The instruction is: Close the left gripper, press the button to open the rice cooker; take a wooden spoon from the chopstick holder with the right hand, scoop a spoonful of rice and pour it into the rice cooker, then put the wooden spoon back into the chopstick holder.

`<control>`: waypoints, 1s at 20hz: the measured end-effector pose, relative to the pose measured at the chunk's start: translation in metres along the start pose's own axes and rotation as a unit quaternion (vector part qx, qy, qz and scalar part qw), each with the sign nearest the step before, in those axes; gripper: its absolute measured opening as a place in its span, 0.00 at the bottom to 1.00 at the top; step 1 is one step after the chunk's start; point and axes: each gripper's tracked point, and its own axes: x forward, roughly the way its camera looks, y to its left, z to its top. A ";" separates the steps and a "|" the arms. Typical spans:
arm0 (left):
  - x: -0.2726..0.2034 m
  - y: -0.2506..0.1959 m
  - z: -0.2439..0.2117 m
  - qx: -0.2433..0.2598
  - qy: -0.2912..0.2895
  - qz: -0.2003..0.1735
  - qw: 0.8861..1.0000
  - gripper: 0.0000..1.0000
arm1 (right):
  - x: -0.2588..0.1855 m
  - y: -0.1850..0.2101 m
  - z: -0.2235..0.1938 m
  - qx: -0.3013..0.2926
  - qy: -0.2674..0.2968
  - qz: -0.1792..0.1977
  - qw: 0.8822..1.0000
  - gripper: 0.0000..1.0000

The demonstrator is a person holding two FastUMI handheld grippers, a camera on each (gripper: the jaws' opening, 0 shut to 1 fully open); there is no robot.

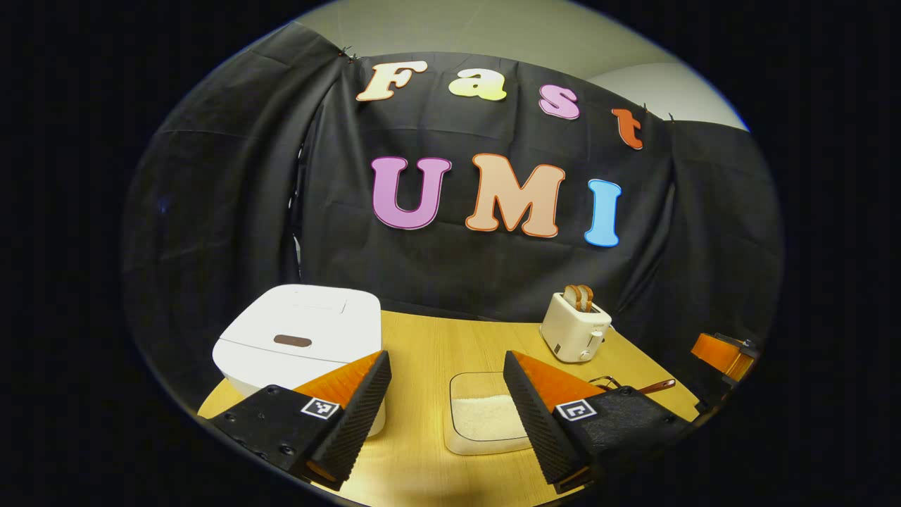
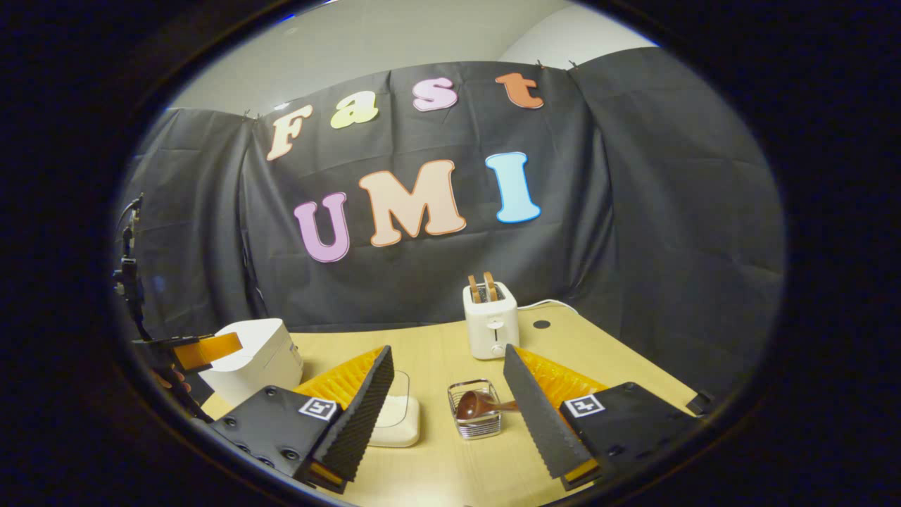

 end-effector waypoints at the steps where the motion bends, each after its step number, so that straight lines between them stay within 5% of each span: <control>1: 0.000 0.003 0.001 0.003 0.000 -0.003 1.000 0.95 | 0.001 0.003 0.000 -0.002 0.000 -0.002 1.000 1.00; 6: -0.006 0.016 0.009 0.015 -0.005 -0.022 1.000 0.88 | -0.001 0.018 -0.002 -0.007 -0.004 -0.008 1.000 1.00; 16: -0.013 0.065 0.008 0.042 0.013 -0.007 0.999 0.14 | -0.007 0.041 -0.011 -0.003 -0.008 -0.018 1.000 1.00; 20: -0.012 0.086 0.003 0.038 0.029 0.003 0.999 0.00 | -0.010 0.040 -0.015 -0.004 -0.006 -0.031 1.000 1.00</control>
